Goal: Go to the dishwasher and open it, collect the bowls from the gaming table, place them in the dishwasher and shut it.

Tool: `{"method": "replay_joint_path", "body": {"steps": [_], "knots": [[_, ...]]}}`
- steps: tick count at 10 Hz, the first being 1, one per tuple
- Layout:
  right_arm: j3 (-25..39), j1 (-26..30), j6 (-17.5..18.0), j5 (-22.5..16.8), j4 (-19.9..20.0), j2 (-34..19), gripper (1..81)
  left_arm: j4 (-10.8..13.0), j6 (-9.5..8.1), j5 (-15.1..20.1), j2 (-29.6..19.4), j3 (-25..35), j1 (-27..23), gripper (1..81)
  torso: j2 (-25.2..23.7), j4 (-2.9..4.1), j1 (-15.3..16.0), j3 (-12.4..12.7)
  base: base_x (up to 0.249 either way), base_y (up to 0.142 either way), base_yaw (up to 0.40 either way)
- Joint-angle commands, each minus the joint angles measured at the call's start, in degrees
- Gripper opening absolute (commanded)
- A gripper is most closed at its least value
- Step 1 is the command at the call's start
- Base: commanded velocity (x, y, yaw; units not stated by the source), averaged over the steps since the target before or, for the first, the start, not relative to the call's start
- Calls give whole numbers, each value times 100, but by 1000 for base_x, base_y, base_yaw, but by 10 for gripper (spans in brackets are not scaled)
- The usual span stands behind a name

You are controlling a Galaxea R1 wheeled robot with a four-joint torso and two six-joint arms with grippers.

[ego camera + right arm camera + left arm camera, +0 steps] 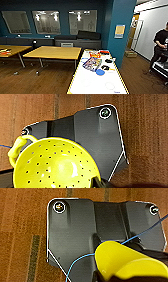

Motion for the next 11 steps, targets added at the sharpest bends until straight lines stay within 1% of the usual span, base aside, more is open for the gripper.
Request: {"method": "replay_joint_path", "body": {"steps": [1, 5, 11], "knots": [[5, 275, -24, -264, -49, -86, 10, 7, 53, 378, -28, -4, -259, 10, 0, 0, 5, 0, -110, 0, 0], [5, 275, -24, -264, -58, -95, 10, 7, 53, 378, -37, -4, -232, 10, 2, 0, 5, -2, -133, 0, 0], [-4, 257, -24, -264, -84, -86, 10, -2, 53, 369, -37, -4, -206, 10, 2, 0, 6, -2, -156, 0, 0]]}}
